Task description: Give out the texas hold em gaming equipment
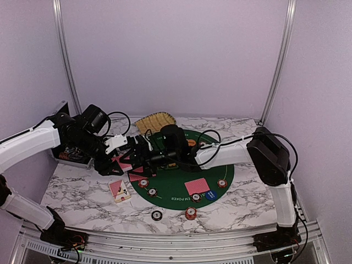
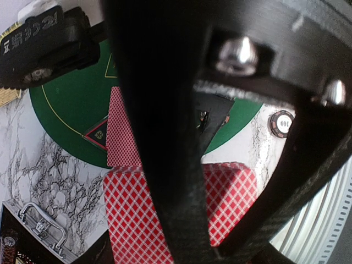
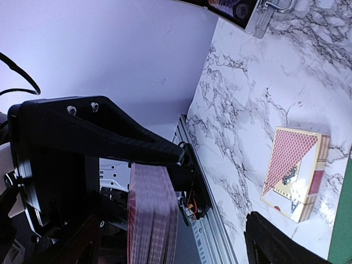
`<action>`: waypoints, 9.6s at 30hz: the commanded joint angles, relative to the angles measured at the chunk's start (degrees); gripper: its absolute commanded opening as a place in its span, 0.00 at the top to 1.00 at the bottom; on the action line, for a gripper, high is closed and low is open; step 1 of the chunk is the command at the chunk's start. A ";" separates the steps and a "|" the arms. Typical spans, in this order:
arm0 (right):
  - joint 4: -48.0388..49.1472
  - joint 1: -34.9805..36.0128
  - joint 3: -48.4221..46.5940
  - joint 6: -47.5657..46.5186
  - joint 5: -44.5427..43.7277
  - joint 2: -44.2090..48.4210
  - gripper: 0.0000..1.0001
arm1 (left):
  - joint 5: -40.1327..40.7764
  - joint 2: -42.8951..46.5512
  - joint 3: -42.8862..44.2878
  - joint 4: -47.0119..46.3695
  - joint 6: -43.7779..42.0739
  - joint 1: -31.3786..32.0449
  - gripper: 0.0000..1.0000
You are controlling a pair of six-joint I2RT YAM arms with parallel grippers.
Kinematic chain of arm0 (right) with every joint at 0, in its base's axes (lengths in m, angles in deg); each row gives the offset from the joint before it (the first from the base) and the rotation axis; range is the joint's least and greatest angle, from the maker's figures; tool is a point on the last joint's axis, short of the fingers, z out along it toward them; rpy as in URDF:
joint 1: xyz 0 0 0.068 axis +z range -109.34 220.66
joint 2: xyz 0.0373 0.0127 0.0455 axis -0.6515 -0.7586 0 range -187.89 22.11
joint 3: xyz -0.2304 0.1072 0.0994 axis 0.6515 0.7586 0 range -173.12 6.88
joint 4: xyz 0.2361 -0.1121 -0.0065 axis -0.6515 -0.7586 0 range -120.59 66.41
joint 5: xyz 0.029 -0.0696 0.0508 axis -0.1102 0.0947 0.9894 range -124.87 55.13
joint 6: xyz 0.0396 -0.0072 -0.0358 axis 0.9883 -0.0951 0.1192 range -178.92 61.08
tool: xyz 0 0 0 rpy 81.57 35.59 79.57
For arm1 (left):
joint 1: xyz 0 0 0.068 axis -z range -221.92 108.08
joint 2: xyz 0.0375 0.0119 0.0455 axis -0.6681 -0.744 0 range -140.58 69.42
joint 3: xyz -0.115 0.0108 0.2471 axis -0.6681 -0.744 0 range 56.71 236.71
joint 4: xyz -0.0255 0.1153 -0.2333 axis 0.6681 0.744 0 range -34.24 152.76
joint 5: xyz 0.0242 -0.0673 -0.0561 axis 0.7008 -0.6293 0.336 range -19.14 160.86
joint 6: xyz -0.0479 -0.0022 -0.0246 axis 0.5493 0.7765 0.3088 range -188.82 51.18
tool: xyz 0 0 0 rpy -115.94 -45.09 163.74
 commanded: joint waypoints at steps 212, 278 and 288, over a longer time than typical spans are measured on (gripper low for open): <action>-34.62 -6.45 1.43 -84.13 -47.35 8.25 0.38 | -0.47 2.16 -0.30 2.92 -0.31 -2.38 1.00; -51.98 -7.69 -26.33 -66.26 -51.99 -13.07 0.42 | -0.79 1.76 0.80 2.91 0.04 -2.35 1.00; -50.32 -7.65 -28.24 -63.71 -48.67 -9.08 0.40 | -0.85 1.74 0.62 2.92 -0.04 -2.36 1.00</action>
